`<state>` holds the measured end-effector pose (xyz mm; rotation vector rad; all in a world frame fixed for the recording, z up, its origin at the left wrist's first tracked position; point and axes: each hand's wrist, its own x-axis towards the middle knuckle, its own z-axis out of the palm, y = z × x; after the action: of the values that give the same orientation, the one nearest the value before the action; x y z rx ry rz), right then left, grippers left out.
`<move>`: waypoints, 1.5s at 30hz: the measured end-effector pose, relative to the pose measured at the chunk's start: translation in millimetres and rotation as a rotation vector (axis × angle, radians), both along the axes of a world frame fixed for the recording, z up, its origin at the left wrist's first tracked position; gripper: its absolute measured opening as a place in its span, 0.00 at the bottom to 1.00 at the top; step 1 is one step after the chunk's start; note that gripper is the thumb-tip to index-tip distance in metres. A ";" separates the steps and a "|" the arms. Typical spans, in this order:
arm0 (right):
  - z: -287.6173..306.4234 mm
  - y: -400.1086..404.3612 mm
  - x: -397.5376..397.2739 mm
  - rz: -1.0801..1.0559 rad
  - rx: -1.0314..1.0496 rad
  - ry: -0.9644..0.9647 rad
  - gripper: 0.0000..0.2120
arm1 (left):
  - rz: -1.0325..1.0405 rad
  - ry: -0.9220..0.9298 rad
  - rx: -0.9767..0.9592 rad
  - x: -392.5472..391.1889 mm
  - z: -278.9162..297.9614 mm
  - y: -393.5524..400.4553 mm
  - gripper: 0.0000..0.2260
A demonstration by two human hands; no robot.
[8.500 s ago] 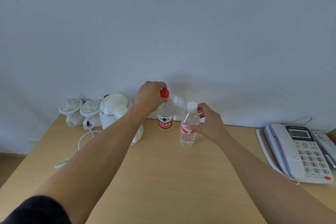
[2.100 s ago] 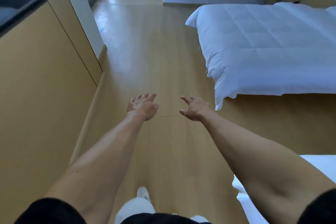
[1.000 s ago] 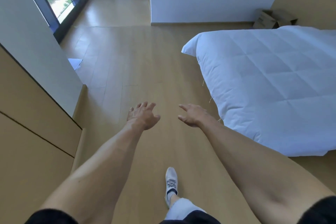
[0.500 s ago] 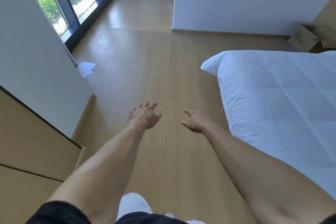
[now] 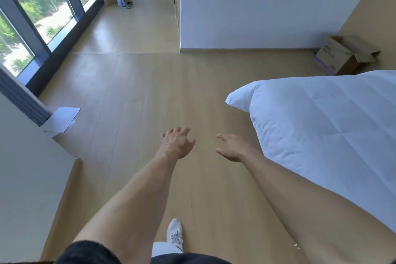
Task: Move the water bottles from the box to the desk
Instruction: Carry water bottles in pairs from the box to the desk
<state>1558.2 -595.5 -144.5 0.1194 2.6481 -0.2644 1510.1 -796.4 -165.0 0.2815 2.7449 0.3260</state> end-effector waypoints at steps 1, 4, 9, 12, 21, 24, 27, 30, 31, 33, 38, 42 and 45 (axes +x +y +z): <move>3.0 -0.7 -21.5 -0.009 -0.001 0.002 0.29 | -0.011 -0.002 0.003 -24.0 1.5 -0.3 0.25; 7.6 -0.9 -83.3 -0.044 -0.007 0.030 0.29 | -0.039 0.007 -0.014 -90.8 4.8 2.7 0.25; 3.5 8.4 -167.4 -0.106 -0.027 0.035 0.29 | -0.078 -0.016 -0.040 -179.3 2.5 15.2 0.26; -3.8 19.0 -216.6 -0.114 -0.033 0.024 0.29 | -0.075 -0.019 -0.048 -228.6 -2.0 25.6 0.26; -32.8 69.4 -389.0 -0.075 -0.023 0.007 0.32 | -0.058 0.000 -0.093 -394.5 -7.8 66.8 0.26; -29.9 93.4 -452.4 -0.055 -0.011 -0.015 0.33 | -0.066 -0.014 -0.137 -455.7 1.2 88.1 0.27; -23.2 120.4 -509.6 -0.059 -0.016 -0.023 0.34 | -0.067 0.011 -0.140 -512.2 10.6 117.9 0.28; -14.9 148.3 -560.3 -0.070 -0.016 -0.003 0.35 | -0.081 0.021 -0.115 -563.4 13.5 149.9 0.28; -14.0 156.4 -574.3 -0.074 -0.012 0.009 0.35 | -0.088 0.025 -0.108 -578.0 12.0 159.7 0.28; -12.2 173.2 -601.9 -0.090 0.002 0.017 0.35 | -0.101 0.025 -0.105 -608.9 9.5 180.0 0.28; -10.8 218.6 -668.3 -0.159 0.011 0.026 0.34 | -0.168 0.033 -0.115 -687.9 3.5 231.3 0.28; -14.0 258.6 -725.2 -0.230 0.026 0.022 0.35 | -0.261 0.038 -0.115 -757.1 -1.1 275.9 0.28; -17.5 287.1 -780.2 -0.295 0.042 0.010 0.35 | -0.321 0.036 -0.095 -821.9 -2.5 309.0 0.28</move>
<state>778.0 -308.4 -162.0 0.5261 2.6414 -0.3057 688.1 -487.4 -167.5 0.6962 2.6813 0.1055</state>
